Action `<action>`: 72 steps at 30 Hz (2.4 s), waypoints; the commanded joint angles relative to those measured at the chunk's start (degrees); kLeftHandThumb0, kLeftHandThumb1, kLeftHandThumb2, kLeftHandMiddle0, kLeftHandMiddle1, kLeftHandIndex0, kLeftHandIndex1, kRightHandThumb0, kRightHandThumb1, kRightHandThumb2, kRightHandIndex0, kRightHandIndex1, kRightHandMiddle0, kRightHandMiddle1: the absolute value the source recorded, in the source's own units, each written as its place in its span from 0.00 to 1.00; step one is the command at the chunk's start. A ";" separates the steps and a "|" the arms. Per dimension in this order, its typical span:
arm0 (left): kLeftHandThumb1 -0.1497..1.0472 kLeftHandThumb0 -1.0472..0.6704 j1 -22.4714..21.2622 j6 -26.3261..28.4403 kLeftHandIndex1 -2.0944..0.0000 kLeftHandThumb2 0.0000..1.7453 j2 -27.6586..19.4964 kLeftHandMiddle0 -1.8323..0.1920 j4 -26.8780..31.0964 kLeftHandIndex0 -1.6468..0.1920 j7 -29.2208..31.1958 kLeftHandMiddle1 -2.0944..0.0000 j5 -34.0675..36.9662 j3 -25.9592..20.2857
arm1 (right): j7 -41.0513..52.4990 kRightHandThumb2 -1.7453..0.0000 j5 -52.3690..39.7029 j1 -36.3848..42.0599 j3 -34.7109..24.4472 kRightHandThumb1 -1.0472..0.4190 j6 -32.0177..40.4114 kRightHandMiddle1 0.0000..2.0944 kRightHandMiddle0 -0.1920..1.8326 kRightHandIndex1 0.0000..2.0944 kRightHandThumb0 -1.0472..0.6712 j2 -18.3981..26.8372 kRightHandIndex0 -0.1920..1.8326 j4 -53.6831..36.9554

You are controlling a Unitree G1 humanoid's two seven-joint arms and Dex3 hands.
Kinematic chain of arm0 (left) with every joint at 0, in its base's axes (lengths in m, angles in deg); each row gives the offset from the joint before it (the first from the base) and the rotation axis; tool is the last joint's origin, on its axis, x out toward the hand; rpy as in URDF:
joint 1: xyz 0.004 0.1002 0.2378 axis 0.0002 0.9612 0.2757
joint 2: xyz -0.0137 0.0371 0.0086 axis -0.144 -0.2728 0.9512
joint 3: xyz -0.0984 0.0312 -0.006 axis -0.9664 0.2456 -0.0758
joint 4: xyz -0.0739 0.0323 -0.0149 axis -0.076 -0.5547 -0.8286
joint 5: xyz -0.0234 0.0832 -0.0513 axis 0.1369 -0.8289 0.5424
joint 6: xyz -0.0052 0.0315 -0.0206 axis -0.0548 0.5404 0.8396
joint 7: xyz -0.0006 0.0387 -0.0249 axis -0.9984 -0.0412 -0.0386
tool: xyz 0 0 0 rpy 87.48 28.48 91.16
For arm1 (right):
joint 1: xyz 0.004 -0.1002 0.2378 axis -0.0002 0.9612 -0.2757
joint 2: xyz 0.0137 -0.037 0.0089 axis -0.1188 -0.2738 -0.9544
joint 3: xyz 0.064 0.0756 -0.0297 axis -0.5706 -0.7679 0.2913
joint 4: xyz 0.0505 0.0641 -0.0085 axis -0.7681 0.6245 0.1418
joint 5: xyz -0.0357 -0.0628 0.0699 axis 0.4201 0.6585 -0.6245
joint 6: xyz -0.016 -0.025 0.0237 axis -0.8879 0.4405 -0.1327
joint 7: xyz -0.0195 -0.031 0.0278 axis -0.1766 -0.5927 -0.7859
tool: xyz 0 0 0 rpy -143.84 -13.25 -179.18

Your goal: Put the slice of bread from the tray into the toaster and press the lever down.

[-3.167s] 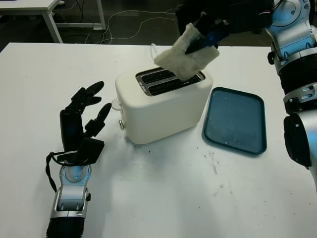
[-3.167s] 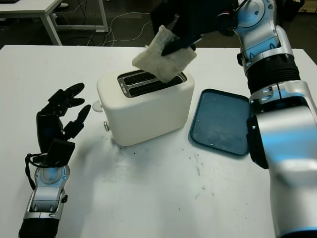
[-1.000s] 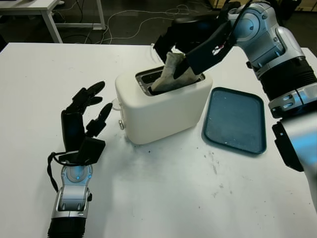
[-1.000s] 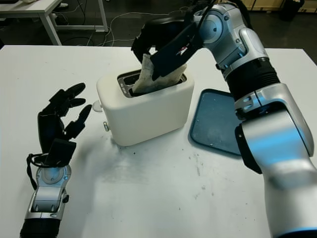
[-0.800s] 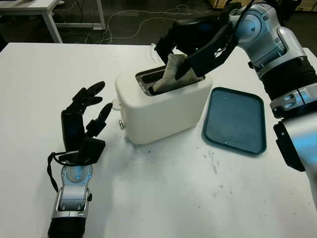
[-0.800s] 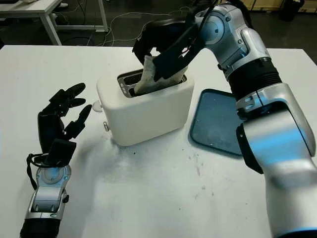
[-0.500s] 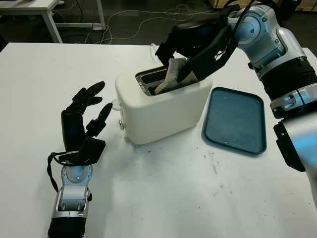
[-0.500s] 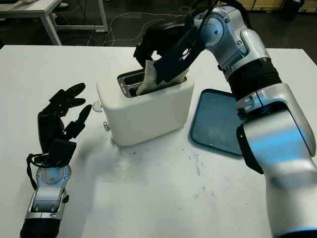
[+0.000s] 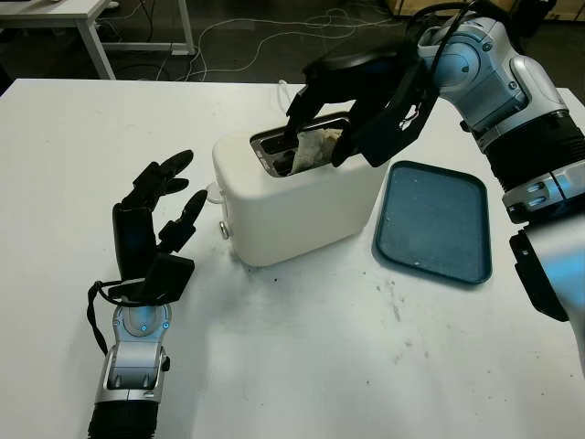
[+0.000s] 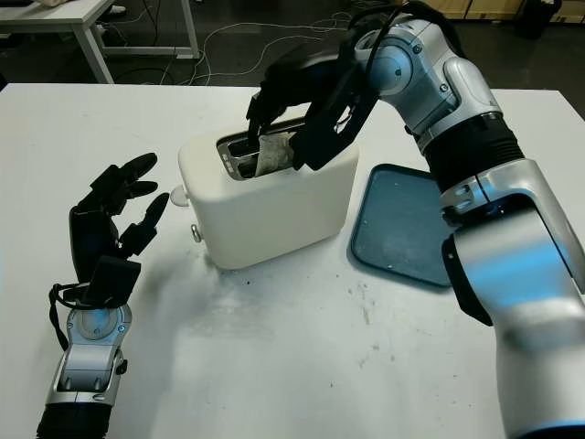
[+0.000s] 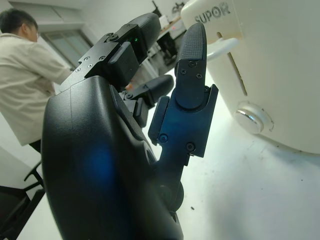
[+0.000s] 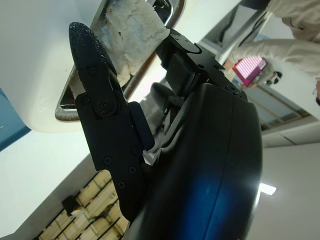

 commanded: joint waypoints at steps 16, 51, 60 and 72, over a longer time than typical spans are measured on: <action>0.89 0.34 0.74 -0.29 0.86 0.14 0.25 0.71 -0.22 0.55 -0.58 0.50 -0.84 0.43 | -14.25 0.99 -2.76 2.04 -8.96 0.17 -0.13 0.01 0.39 0.39 0.28 4.14 0.18 -0.20; 0.89 0.47 -1.85 -4.86 0.81 0.06 -20.73 0.57 7.80 0.43 7.68 0.39 -10.41 -2.62 | -60.54 0.88 -19.16 68.79 -36.09 0.09 2.50 0.02 0.64 0.48 0.43 -18.46 0.49 -35.48; 0.89 0.46 -4.99 -6.94 0.82 0.06 -30.54 0.47 5.28 0.35 9.02 0.42 -22.25 -0.80 | -55.71 0.90 -20.30 69.69 -35.30 0.09 9.97 0.01 0.63 0.42 0.41 -17.47 0.50 -40.17; 0.89 0.46 -8.81 -5.43 0.90 0.08 -34.57 0.46 4.47 0.34 15.97 0.38 -22.90 2.15 | -55.29 0.90 -20.38 69.64 -35.04 0.09 9.77 0.00 0.64 0.37 0.42 -17.57 0.54 -40.11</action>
